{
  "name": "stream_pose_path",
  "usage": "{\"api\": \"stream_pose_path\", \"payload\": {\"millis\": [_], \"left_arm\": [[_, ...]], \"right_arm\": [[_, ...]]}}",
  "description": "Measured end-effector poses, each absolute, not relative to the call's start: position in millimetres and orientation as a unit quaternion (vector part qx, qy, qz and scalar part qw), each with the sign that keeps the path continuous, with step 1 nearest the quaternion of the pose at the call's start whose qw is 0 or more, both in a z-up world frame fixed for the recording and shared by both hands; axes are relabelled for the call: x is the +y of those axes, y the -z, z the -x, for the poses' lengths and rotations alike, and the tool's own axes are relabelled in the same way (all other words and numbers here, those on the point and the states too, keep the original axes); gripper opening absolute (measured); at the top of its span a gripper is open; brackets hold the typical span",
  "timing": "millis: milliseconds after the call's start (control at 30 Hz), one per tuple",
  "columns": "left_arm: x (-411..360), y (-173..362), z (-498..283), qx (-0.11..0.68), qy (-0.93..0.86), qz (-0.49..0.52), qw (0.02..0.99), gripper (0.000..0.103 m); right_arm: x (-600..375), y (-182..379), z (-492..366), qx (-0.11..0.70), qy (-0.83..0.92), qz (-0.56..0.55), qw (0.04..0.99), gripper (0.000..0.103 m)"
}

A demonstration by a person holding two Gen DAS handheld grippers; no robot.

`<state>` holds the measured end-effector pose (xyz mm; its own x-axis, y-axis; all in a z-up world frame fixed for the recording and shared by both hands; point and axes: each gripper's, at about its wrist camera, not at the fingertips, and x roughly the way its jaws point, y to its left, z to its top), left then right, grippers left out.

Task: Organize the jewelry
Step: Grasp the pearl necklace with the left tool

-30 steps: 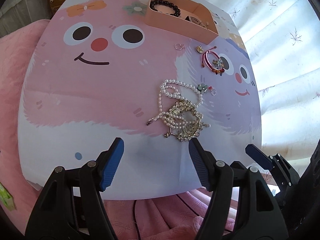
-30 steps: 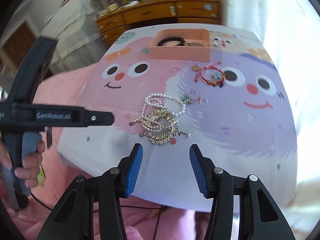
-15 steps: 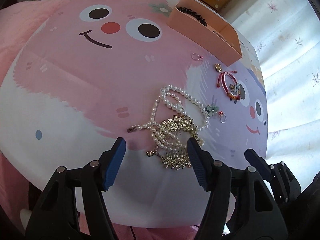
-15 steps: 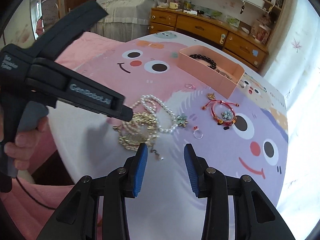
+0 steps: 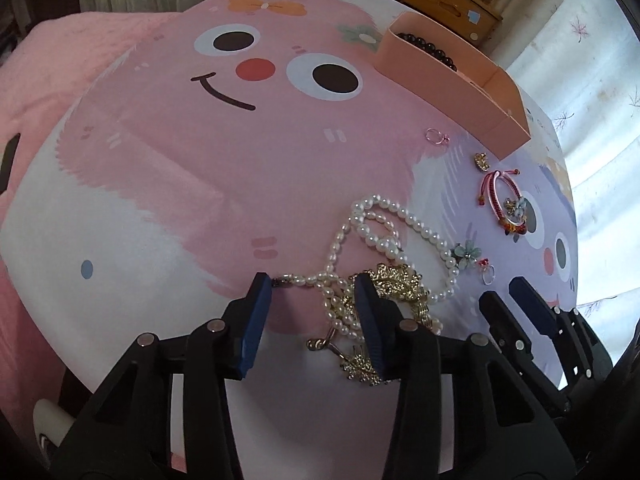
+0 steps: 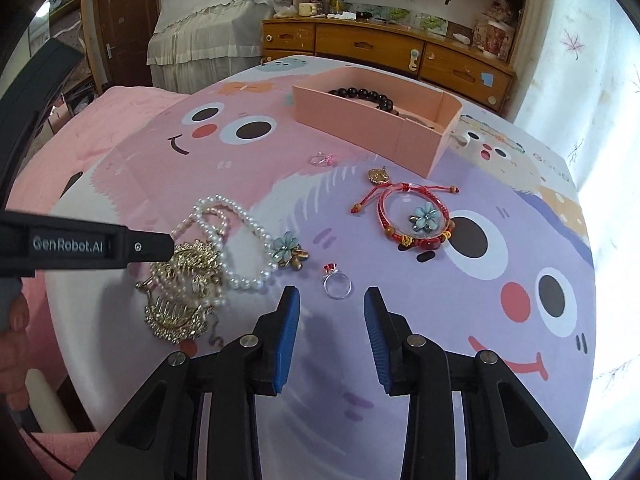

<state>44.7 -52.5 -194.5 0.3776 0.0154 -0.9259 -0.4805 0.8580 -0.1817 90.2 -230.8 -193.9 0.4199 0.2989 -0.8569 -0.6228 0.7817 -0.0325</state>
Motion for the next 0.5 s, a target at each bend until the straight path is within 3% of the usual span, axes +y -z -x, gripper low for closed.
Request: {"api": "stream_pose_path", "payload": {"millis": [167,367,400,500], "left_arm": [[-62.0,193.8,-44.2,0.534,-0.142,0.218,0.804,0.022],[-67.4,191.1,-44.4,0.535,-0.144,0.203,0.807,0.02],[-67.6,189.8,-43.6,0.532,-0.148,0.206,0.808,0.005],[-64.9,188.7,-44.0,0.535,-0.149,0.202,0.807,0.003]], "right_arm": [[-224.3,205.2,-97.0,0.466,-0.29,0.189,0.814,0.034],[-221.6,211.9,-108.5,0.463,-0.29,0.181,0.818,0.034],[-221.6,212.7,-108.2,0.462,-0.289,0.178,0.819,0.034],[-223.5,214.1,-112.7,0.462,-0.287,0.168,0.822,0.034]]}}
